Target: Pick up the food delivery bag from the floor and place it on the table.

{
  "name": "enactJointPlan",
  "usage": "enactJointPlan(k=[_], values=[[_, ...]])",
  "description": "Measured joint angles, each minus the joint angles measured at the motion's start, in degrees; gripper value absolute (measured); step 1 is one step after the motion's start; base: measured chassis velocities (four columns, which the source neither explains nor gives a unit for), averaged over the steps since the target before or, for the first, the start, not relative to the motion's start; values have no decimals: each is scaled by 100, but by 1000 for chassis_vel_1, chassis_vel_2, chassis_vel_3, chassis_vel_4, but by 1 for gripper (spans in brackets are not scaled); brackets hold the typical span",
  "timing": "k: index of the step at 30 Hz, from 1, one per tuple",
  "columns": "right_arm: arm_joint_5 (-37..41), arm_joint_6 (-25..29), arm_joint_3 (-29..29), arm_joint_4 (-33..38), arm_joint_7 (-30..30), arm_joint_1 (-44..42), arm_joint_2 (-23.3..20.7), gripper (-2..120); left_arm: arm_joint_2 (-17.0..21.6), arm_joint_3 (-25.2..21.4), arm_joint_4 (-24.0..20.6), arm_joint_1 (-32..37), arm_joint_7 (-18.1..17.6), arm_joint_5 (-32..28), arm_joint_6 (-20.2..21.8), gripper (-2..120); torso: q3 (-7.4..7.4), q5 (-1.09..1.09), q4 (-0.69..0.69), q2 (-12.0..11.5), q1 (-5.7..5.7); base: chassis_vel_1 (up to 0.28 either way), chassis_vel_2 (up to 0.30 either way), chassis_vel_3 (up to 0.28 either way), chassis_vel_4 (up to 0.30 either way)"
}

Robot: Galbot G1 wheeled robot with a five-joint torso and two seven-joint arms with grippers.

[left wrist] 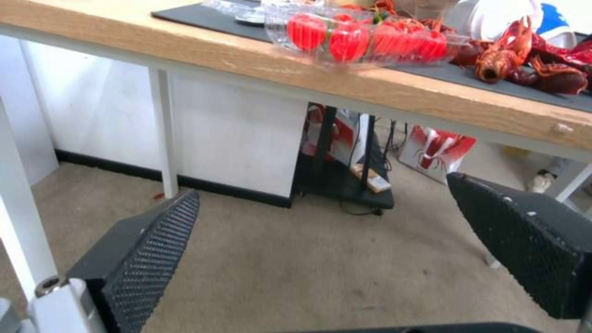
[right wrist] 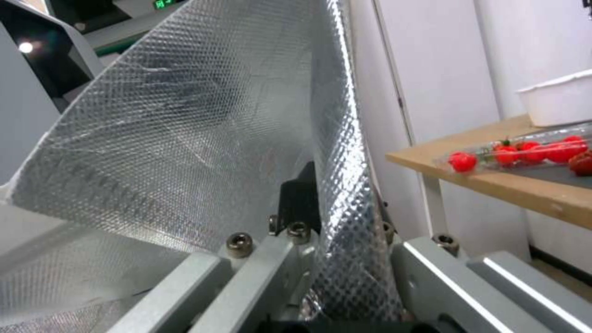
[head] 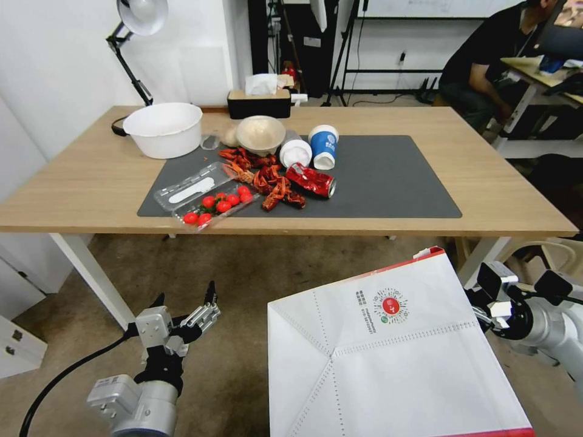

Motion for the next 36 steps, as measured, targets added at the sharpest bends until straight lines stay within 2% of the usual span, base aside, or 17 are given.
enactJointPlan(k=[36], values=[[-13, 13, 15, 33, 0, -12, 14, 0, 0, -19, -58, 31, -10, 30, -14, 100, 542, 0, 0, 950, 407, 0, 0, 0, 0]])
